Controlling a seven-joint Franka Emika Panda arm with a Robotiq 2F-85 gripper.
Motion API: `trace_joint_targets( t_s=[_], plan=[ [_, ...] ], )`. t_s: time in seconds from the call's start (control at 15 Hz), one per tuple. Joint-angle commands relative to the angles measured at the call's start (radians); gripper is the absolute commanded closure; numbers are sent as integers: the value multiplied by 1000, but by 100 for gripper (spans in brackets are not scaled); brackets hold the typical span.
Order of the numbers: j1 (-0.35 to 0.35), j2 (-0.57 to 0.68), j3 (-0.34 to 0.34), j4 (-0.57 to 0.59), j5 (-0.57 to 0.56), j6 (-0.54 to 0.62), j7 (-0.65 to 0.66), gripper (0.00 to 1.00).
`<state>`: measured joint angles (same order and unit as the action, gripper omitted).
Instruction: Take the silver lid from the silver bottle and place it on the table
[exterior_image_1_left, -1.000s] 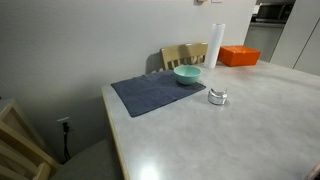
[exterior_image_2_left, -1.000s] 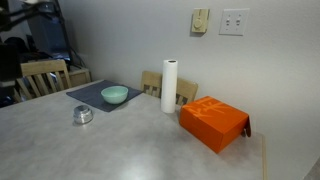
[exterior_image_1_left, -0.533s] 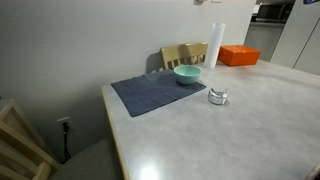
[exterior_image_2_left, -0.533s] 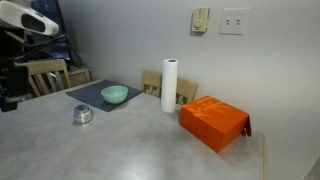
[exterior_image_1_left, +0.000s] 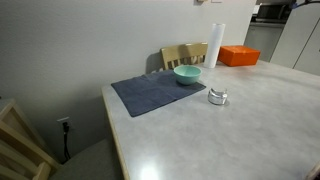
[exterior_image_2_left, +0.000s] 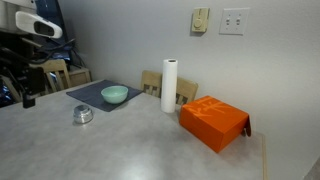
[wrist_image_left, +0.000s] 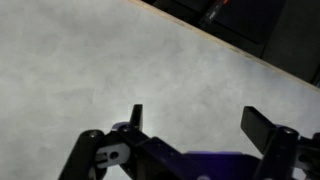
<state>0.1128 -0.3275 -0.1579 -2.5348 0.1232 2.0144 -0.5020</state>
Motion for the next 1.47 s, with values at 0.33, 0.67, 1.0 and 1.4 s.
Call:
trace_joint_targets(
  t_s=[0.33,0.67,1.0,1.4],
  plan=[
    [65,356,156,83,62,244,-256,0],
    [35,386,217,99,42,219,-253,0],
    [30,419,227,87,-46,409,-184,0],
    [15,593,268,195,-110,483,-188,0]
  ],
)
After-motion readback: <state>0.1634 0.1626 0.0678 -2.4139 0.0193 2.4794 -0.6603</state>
